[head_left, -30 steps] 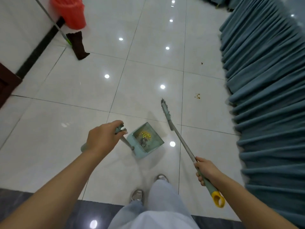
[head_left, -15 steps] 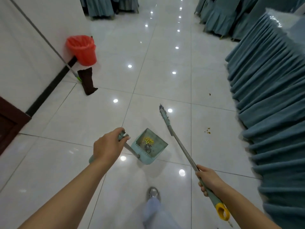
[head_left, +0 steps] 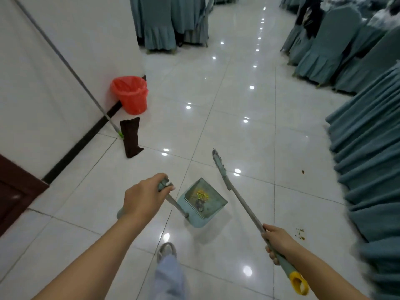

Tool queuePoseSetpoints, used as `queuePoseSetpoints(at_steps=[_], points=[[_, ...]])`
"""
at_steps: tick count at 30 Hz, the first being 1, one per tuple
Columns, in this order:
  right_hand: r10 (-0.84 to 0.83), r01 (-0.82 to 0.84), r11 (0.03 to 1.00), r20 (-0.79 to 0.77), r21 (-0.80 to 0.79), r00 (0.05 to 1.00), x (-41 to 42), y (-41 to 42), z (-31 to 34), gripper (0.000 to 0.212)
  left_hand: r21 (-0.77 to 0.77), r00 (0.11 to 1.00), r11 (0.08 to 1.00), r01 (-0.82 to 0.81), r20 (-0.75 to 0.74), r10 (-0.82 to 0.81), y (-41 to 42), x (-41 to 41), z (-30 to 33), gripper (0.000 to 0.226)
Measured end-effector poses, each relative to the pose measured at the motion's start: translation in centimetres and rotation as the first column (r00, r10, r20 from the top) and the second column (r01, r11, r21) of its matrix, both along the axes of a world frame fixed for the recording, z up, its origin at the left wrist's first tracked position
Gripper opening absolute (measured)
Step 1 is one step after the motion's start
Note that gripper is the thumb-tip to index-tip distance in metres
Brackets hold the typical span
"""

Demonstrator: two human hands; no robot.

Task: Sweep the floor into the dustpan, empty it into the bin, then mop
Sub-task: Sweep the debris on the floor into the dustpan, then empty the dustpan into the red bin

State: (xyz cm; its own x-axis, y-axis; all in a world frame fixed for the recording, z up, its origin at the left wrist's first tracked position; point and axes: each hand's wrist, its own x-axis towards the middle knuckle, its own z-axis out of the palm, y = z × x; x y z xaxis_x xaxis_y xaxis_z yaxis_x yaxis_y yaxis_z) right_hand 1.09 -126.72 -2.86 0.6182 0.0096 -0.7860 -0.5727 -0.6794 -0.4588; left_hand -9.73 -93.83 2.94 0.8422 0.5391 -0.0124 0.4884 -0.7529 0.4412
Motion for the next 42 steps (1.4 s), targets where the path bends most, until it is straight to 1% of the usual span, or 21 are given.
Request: queuePoseSetpoints(at_steps=[2,7,9,12,14,18,23,27,30,36,39,42], points=[[-0.007,0.006,0.999,-0.002,-0.033,1.0,3.9,3.8,-0.3,0.043,0.015,1.0,1.0,0.007,0.015,-0.008,4.4,3.6,0.0,0.034],[0.044,-0.044,0.994,-0.008,-0.098,0.999,12.8,13.0,0.0,0.048,0.015,0.999,1.0,-0.026,0.046,0.025,15.1,12.2,1.6,0.034],[0.07,-0.07,0.993,-0.01,-0.099,0.998,16.3,16.7,0.3,0.045,0.034,0.998,0.999,-0.032,0.052,0.03,18.6,15.4,2.4,0.034],[0.091,-0.094,0.993,-0.035,-0.075,0.995,22.0,21.4,0.6,0.036,0.101,0.998,0.994,-0.03,0.064,0.024,22.5,19.9,2.9,0.031],[0.115,-0.117,0.99,-0.026,-0.079,0.993,26.4,24.2,0.8,0.035,0.123,0.996,0.991,-0.048,0.076,0.039,25.2,23.0,2.8,0.032],[0.199,-0.198,0.974,-0.005,-0.106,0.98,36.2,29.7,0.2,0.038,0.117,0.984,0.98,-0.164,0.088,0.154,31.5,29.8,2.2,0.03],[0.257,-0.258,0.965,-0.025,-0.05,0.966,48.1,37.5,-0.1,0.027,0.081,0.94,0.94,-0.333,0.108,0.323,37.7,38.3,2.4,0.03],[0.292,-0.292,0.955,-0.015,-0.05,0.956,56.8,43.8,1.0,0.022,0.089,0.906,0.905,-0.415,0.136,0.402,42.0,43.2,3.5,0.028],[0.335,-0.335,0.941,-0.005,-0.042,0.942,61.7,48.7,1.5,0.023,0.06,0.864,0.87,-0.49,0.167,0.475,45.3,45.8,3.9,0.03],[0.37,-0.369,0.929,0.02,-0.031,0.929,67.0,59.2,2.0,0.014,-0.016,0.794,0.816,-0.578,0.221,0.567,51.9,50.5,3.6,0.03],[0.412,-0.409,0.91,0.035,-0.07,0.91,69.3,64.0,1.7,0.014,-0.107,0.715,0.752,-0.651,0.249,0.654,56.4,52.3,3.1,0.031],[0.494,-0.487,0.867,0.065,-0.106,0.867,71.3,68.8,1.3,0.014,-0.268,0.597,0.654,-0.707,0.27,0.756,61.2,53.7,2.0,0.03]])
